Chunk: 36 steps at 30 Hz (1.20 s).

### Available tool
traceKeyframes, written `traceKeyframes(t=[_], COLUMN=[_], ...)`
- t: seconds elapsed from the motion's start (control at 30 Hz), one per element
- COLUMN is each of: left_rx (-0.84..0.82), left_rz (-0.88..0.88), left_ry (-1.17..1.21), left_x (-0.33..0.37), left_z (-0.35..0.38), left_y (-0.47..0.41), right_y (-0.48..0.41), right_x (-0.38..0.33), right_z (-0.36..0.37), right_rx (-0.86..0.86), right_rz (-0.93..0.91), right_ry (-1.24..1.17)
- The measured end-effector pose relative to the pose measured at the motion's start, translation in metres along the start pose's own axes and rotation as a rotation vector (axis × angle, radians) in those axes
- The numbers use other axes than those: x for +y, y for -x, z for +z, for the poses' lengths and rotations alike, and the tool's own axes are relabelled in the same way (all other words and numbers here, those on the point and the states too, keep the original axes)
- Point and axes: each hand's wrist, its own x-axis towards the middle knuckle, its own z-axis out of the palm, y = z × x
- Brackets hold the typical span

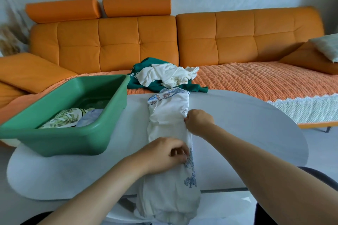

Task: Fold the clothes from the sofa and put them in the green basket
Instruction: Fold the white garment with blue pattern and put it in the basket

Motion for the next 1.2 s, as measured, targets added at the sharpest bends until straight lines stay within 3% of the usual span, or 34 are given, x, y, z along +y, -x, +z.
traceKeyframes(t=[0.07, 0.17, 0.27, 0.37, 0.43, 0.6, 0.67, 0.73, 0.8, 0.9, 1.1, 1.2], left_rx=[0.111, -0.063, -0.269, -0.24, -0.159, 0.311, 0.416, 0.33, 0.088, -0.128, -0.136, -0.025], left_rz=[0.02, -0.225, -0.367, -0.351, -0.349, -0.168, -0.109, -0.12, -0.228, -0.376, -0.405, -0.299], left_ry=[-0.172, -0.386, -0.4, -0.376, -0.327, -0.352, -0.397, -0.406, -0.389, -0.356, -0.383, -0.48], left_x=[-0.008, -0.025, -0.036, -0.04, -0.042, -0.061, -0.066, -0.074, -0.087, -0.11, -0.12, -0.109], left_z=[-0.001, 0.001, -0.002, -0.019, -0.026, -0.033, -0.037, -0.041, -0.039, -0.039, -0.047, -0.047], left_y=[0.001, 0.007, 0.01, 0.006, -0.001, -0.035, -0.055, -0.074, -0.085, -0.086, -0.081, -0.068], right_y=[0.006, 0.017, 0.026, 0.025, 0.02, -0.011, -0.026, -0.039, -0.051, -0.068, -0.073, -0.056], right_x=[0.0, -0.003, -0.009, -0.008, -0.005, -0.011, -0.011, -0.009, -0.008, -0.002, -0.005, -0.008], right_z=[-0.003, -0.01, -0.01, -0.002, -0.002, -0.002, 0.002, 0.007, 0.015, 0.019, 0.013, 0.008], right_rx=[0.058, 0.21, 0.023, -0.206, -0.226, -0.141, -0.093, -0.126, -0.223, -0.248, -0.262, -0.152], right_rz=[-0.018, -0.236, -0.455, -0.348, -0.276, -0.201, -0.161, -0.222, -0.261, -0.196, -0.144, -0.176], right_ry=[-0.036, -0.014, 0.042, 0.147, 0.138, 0.11, 0.05, 0.049, 0.096, 0.154, 0.189, 0.232])
